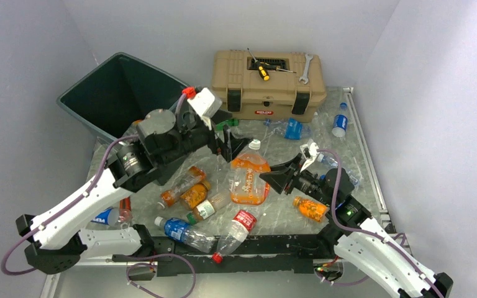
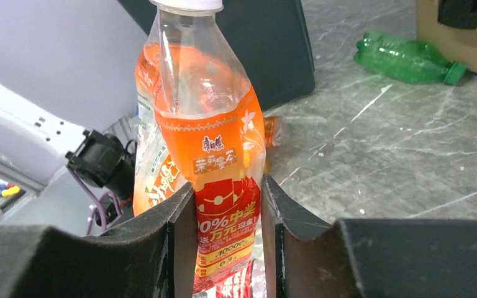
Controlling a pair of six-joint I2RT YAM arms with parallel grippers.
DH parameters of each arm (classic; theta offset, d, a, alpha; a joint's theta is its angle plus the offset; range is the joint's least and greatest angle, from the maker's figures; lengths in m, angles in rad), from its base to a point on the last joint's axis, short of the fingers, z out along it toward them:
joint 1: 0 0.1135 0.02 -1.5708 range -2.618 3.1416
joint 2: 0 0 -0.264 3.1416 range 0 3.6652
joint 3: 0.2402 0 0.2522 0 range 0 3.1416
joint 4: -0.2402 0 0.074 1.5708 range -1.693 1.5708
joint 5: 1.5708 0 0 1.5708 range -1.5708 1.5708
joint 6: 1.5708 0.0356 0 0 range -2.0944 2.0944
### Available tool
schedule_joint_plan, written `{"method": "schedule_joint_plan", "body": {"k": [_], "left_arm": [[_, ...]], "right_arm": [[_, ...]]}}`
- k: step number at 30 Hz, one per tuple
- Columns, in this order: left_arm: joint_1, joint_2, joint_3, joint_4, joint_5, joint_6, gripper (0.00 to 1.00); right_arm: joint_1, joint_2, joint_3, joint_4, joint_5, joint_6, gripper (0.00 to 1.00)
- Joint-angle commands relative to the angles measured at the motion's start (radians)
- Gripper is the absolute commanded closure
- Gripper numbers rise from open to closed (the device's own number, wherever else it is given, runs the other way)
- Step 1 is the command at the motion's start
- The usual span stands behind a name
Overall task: Put the plastic bottles in the bin
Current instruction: Pick up the plastic bottle at the center of the board.
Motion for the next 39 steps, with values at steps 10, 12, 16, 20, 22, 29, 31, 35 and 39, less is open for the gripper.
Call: {"method": "schedule_joint_plan", "body": {"k": [10,12,16,20,22,29,31,35,39], "left_arm": [[-0.002,0.221,0.181,-0.149,0.140,-0.241,0.09],[-0.002,0.231,0.188,-0.166,0.128,-0.242,0.10],[-0.002,0.249,0.199,-0.203,0.100,-0.240,0.14],[-0.001,0.260,0.193,-0.213,0.093,-0.242,0.21],[-0.002,0.263,0.190,-0.209,0.104,-0.243,0.27],[-0.002,0.275,0.182,-0.188,0.150,-0.250,0.40],[-0.002,0.276,0.181,-0.187,0.155,-0.250,0.48],[-0.003,0.275,0.176,-0.187,0.170,-0.251,0.68],[-0.004,0.275,0.171,-0.182,0.190,-0.257,0.67]], "right_arm": [[0.016,-0.004,-0.020,0.029,-0.018,-0.040,1.00],[0.019,-0.017,-0.021,0.024,-0.011,-0.046,1.00],[0.021,-0.042,-0.022,0.016,-0.008,-0.052,1.00],[0.021,-0.062,-0.024,0.008,-0.005,-0.053,1.00],[0.022,-0.066,-0.025,0.002,-0.003,-0.053,1.00],[0.024,-0.077,-0.019,-0.012,0.001,-0.049,1.00],[0.024,-0.079,-0.016,-0.017,0.004,-0.050,1.00],[0.025,-0.085,-0.012,-0.022,0.008,-0.047,1.00],[0.026,-0.083,-0.006,-0.029,0.009,-0.049,1.00]]}}
